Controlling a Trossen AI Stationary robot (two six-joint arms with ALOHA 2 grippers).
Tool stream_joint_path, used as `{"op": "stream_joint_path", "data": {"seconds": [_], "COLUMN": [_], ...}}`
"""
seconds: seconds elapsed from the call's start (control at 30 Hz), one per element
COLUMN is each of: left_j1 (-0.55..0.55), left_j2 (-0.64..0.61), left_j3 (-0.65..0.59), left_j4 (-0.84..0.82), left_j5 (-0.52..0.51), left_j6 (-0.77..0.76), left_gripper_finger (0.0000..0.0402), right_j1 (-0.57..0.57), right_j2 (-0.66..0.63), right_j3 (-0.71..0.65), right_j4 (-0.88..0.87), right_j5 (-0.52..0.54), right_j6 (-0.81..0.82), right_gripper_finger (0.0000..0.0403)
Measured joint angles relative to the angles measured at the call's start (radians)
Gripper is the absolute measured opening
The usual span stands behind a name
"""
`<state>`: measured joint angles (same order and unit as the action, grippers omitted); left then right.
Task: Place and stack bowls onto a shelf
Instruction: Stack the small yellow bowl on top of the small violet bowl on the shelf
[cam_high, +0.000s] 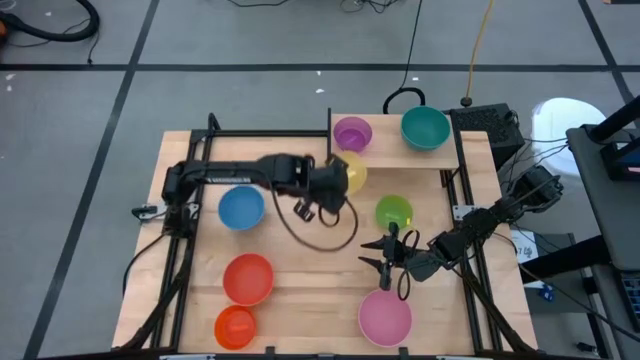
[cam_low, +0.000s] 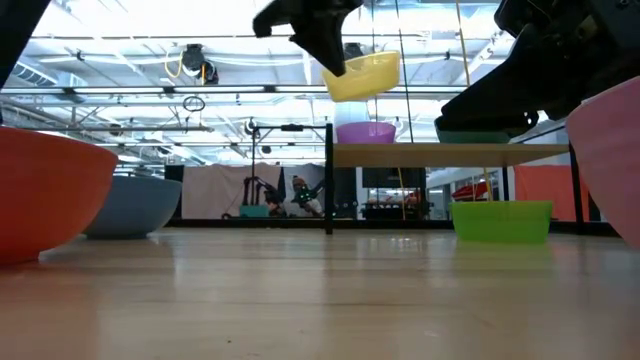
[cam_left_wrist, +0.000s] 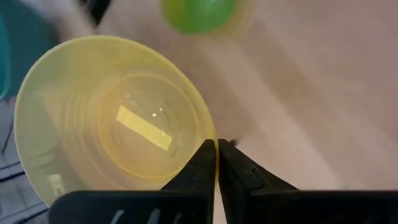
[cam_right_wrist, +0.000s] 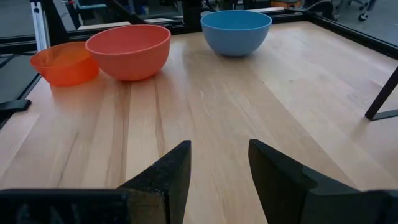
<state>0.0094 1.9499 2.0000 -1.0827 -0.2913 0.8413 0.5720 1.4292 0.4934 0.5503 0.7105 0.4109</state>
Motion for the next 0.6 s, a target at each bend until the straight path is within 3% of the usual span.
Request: {"op": "stream_joint_path", "data": {"seconds": [0.6], "left_j1": [0.223], "left_j2": [0.000], "left_j3": [0.007], "left_j4": [0.308], "left_j5": [0.034], "left_j6": [0.146], "left_gripper_finger": [0.0013], "right_j1": [-0.001], "right_j2": [0.000], "right_j3": [0.000], "right_j4": [0.000], "right_j5": [0.000], "right_j6": [-0.003], "right_gripper_finger": [0.0155]}}
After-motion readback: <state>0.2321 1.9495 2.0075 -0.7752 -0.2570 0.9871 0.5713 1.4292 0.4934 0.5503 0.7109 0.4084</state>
